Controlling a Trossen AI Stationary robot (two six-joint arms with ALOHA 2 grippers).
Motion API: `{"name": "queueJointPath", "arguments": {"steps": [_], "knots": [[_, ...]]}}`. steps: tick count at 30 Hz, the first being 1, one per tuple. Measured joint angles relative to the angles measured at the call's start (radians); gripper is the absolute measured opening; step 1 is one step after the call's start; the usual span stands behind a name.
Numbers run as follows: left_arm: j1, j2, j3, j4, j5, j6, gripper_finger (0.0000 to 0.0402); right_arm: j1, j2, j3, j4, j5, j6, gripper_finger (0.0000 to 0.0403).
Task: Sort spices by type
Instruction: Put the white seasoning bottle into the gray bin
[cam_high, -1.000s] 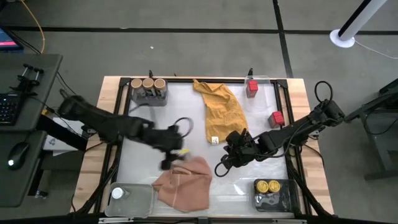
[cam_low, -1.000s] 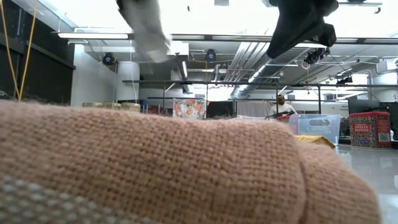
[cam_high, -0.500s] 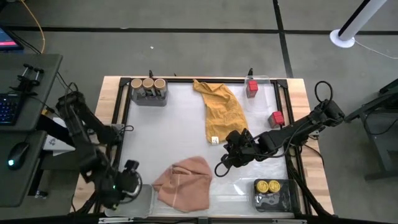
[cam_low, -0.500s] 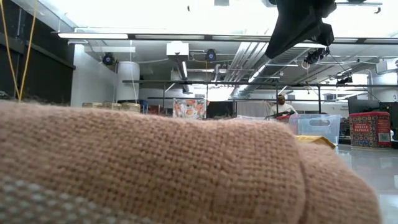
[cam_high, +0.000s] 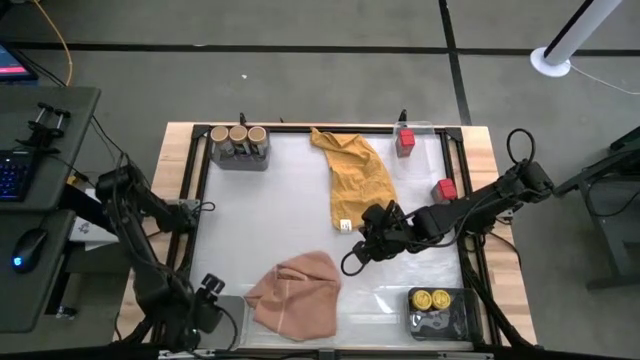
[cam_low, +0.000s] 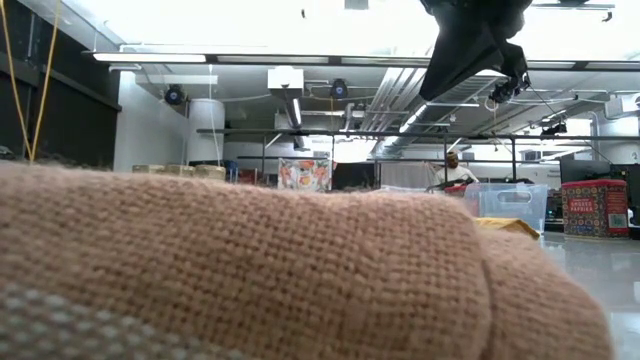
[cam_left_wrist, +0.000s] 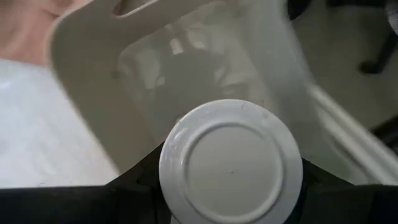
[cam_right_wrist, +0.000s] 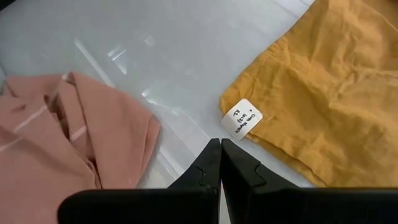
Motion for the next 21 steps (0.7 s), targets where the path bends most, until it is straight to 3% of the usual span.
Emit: {"name": "queueJointPath", "arguments": {"steps": [8, 17, 21], "knots": [[0.004, 0.009, -0.001, -0.045, -0.073, -0.016, 0.0163, 0.0, 0.0, 0.0, 0.0, -0.008, 0.003, 0.0], [-0.011, 0.012, -0.001, -0.036, -0.068, -0.08, 0.0163, 0.0, 0.0, 0.0, 0.0, -0.009, 0.003, 0.0], [-0.01, 0.012, -0.001, -0.035, -0.069, -0.151, 0.0212, 0.0, 0.0, 0.0, 0.0, -0.009, 0.003, 0.0]]}}
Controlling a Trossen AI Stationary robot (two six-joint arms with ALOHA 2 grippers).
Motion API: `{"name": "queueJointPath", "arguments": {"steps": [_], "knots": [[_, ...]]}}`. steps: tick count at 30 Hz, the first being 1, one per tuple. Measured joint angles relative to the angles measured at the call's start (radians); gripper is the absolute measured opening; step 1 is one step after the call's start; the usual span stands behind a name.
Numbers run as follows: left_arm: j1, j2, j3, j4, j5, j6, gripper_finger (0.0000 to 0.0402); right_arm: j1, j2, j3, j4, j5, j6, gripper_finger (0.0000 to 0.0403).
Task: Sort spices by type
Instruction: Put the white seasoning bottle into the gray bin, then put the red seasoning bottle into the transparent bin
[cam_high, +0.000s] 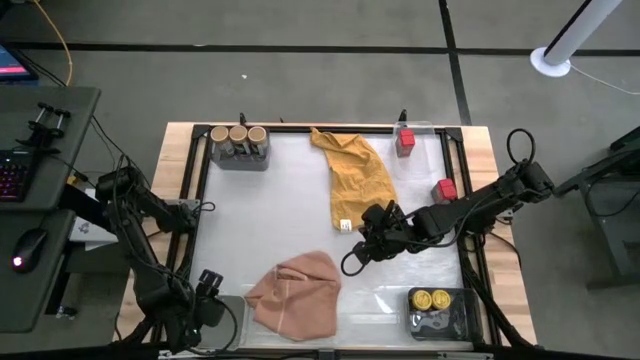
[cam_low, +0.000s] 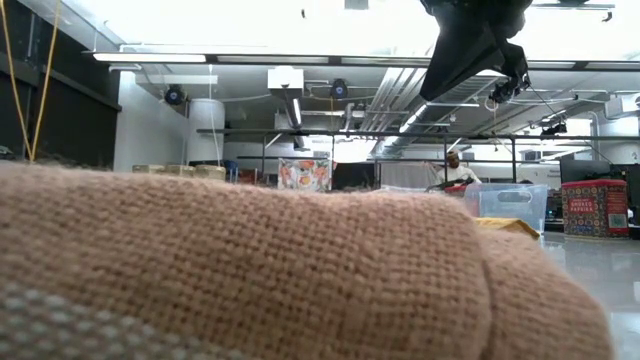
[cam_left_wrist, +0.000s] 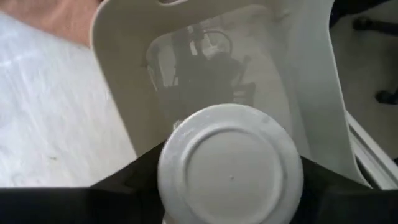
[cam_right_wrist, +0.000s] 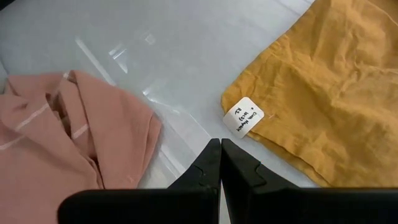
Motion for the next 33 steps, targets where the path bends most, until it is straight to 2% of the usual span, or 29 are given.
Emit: {"name": "queueJointPath", "arguments": {"steps": [3, 6, 12, 15, 18, 22, 24, 26, 31, 33], "knots": [[0.0, 0.0, 0.0, 0.002, 0.001, -0.017, 0.0254, 0.0, 0.0, 0.0, 0.0, 0.0, 0.0, 0.0], [0.0, 0.0, 0.0, -0.001, 0.0, -0.03, 0.027, 0.0, 0.0, 0.0, 0.0, -0.001, 0.0, 0.0], [0.007, -0.003, 0.0, 0.0, 0.006, -0.04, 0.0275, 0.0, 0.0, 0.0, 0.0, -0.001, 0.0, 0.0], [0.029, -0.028, 0.0, -0.002, 0.045, -0.054, 0.0276, 0.0, 0.0, 0.0, 0.0, -0.004, -0.004, 0.0], [0.064, -0.079, 0.0, -0.008, 0.077, -0.079, 0.0276, 0.0, 0.0, 0.0, 0.0, -0.016, -0.026, 0.0], [0.126, -0.197, 0.0, -0.015, 0.055, -0.119, 0.0277, 0.0, -0.022, 0.0, -0.007, -0.015, -0.055, 0.0], [0.169, -0.271, 0.0, -0.015, -0.007, -0.138, 0.0277, -0.003, -0.05, 0.0, -0.012, 0.0, -0.068, 0.0], [0.224, -0.351, 0.002, -0.013, -0.119, -0.147, 0.0274, -0.009, -0.085, 0.0, -0.019, 0.01, -0.071, 0.0], [0.359, -0.529, 0.015, -0.008, -0.521, 0.009, 0.0239, -0.031, -0.192, 0.0, -0.064, 0.02, -0.078, 0.0], [0.423, -0.586, 0.015, -0.007, -0.64, 0.097, 0.0217, -0.04, -0.232, 0.0, -0.102, 0.021, -0.069, 0.0]]}}
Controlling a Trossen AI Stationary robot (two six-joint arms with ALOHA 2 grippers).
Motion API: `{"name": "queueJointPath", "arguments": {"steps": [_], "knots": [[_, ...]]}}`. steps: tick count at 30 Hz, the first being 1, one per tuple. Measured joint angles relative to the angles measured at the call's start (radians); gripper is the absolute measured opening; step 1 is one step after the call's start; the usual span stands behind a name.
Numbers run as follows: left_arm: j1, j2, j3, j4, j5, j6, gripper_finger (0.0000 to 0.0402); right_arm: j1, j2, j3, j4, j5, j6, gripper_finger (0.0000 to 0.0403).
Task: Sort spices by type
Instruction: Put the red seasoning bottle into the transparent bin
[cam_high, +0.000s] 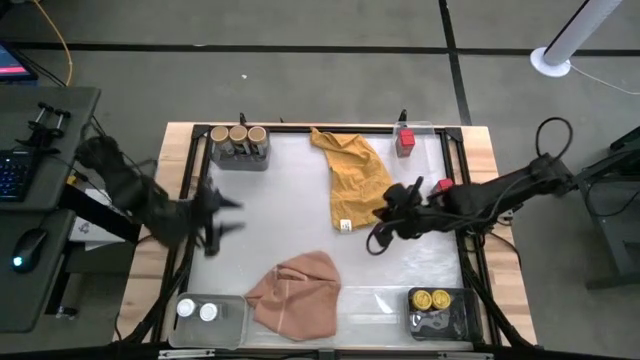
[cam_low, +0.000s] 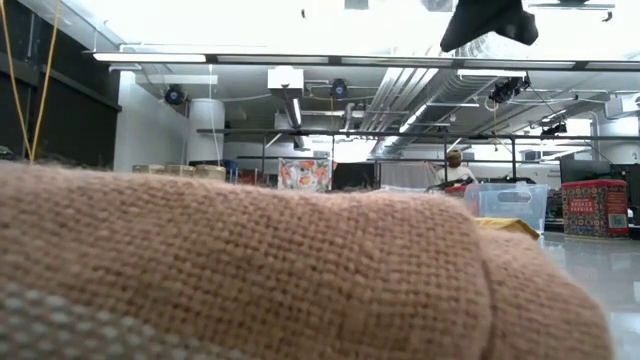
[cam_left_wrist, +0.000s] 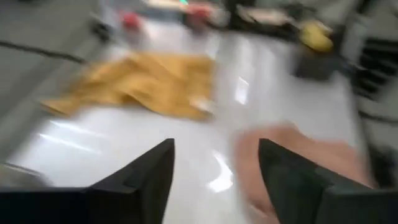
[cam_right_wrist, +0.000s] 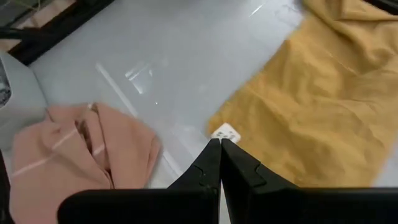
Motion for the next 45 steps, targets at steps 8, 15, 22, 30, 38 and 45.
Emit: {"name": "queueJointPath", "arguments": {"steps": [8, 15, 22, 30, 38, 45], "knots": [[0.246, -0.151, -0.113, 0.105, 0.033, 0.221, 0.008, -0.042, -0.093, 0.0, -0.391, 0.033, 0.386, 0.0005], [0.342, -0.205, -0.428, 0.592, 0.291, 0.252, 0.001, -0.189, -0.1, 0.0, -0.672, -0.074, 0.432, 0.01], [0.395, -0.166, -0.652, 1.016, 0.349, 0.169, 0.0003, -0.461, -0.095, -0.02, -0.728, -0.202, 0.275, 0.0263], [0.476, -0.158, -0.674, 1.12, 0.369, 0.144, 0.0001, -0.85, -0.091, -0.206, -0.617, -0.306, -0.091, 0.0314], [0.569, -0.16, -0.674, 1.194, 0.367, 0.064, 0.0, -1.028, -0.094, -0.29, -0.576, -0.372, -0.359, 0.0314], [0.637, -0.16, -0.674, 1.197, 0.386, 0.042, 0.0, -1.112, -0.094, -0.333, -0.557, -0.382, -0.409, 0.0314]]}}
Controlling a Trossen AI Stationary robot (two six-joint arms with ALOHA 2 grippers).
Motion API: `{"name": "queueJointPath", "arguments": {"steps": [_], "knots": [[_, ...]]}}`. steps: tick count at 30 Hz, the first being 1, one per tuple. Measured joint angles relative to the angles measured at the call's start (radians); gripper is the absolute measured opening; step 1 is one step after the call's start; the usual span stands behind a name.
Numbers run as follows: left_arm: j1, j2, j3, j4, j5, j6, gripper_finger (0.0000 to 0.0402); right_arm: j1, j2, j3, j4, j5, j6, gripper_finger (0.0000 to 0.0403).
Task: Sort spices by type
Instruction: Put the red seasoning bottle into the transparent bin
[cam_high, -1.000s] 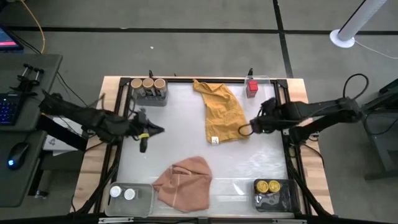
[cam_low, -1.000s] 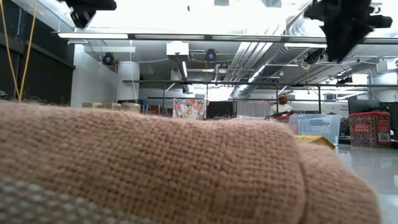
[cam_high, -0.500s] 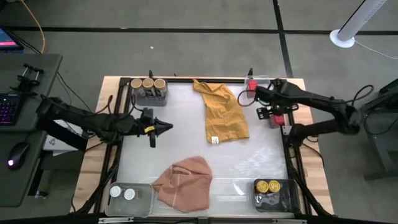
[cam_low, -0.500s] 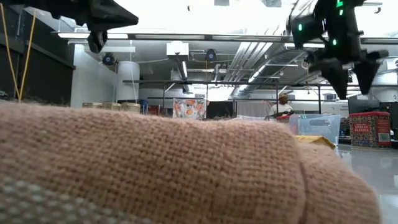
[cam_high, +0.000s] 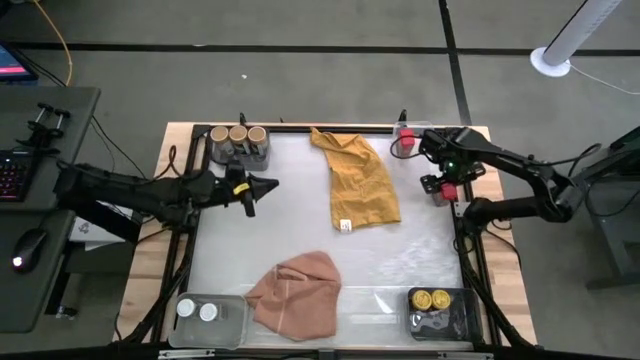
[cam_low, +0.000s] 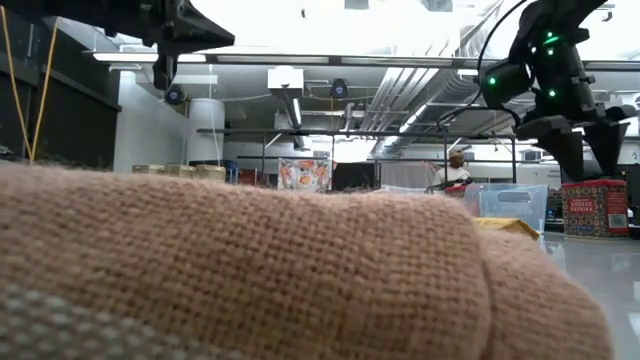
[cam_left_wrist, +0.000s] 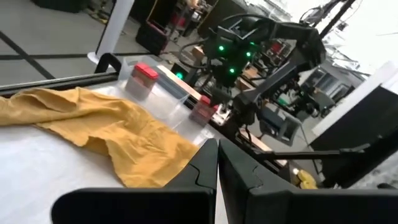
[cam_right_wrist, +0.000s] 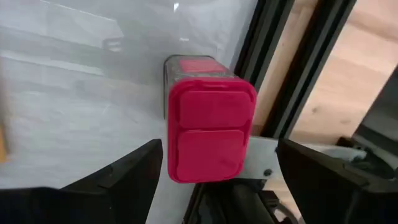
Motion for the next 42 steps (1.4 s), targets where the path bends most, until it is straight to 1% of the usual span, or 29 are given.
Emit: {"name": "queueJointPath", "arguments": {"steps": [6, 9, 13, 19, 23, 29, 31, 34, 36, 39, 42], "knots": [[0.059, 0.0, 0.0, -0.019, 0.138, 0.008, 0.0, -0.031, 0.0, -0.058, 0.09, -0.042, 0.003, 0.0314], [0.08, 0.0, 0.0, -0.037, 0.172, 0.009, 0.0, -0.033, 0.0, -0.073, 0.138, -0.032, 0.008, 0.0314], [0.104, 0.0, 0.0, -0.056, 0.235, 0.009, 0.0, -0.033, 0.001, -0.09, 0.187, -0.054, 0.031, 0.0314], [0.126, 0.0, 0.0, -0.08, 0.275, 0.037, 0.0, -0.033, 0.001, -0.094, 0.175, -0.064, 0.07, 0.031], [0.127, 0.0, 0.0, -0.082, 0.275, 0.061, 0.0, -0.033, 0.001, -0.094, 0.171, -0.063, 0.071, 0.0285], [0.127, 0.0, 0.0, -0.084, 0.275, 0.079, 0.0, -0.033, 0.001, -0.094, 0.15, -0.063, 0.06, 0.0214], [0.127, 0.0, 0.0, -0.084, 0.275, 0.081, 0.0, -0.029, 0.001, -0.089, 0.122, -0.066, 0.053, 0.0213], [0.127, 0.0, 0.0, -0.084, 0.273, 0.099, 0.0, -0.012, 0.0, -0.051, 0.061, -0.084, 0.033, 0.0213], [0.127, 0.0, 0.0, -0.084, 0.269, 0.119, 0.0, 0.006, 0.0, 0.002, 0.013, -0.085, 0.021, 0.0213], [0.136, 0.0, 0.0, -0.085, 0.263, 0.132, 0.0, 0.04, 0.0, 0.131, -0.071, -0.085, 0.0, 0.0213], [0.151, 0.0, 0.0, -0.087, 0.261, 0.132, 0.0, 0.077, -0.001, 0.306, -0.12, -0.09, -0.004, 0.0213]]}}
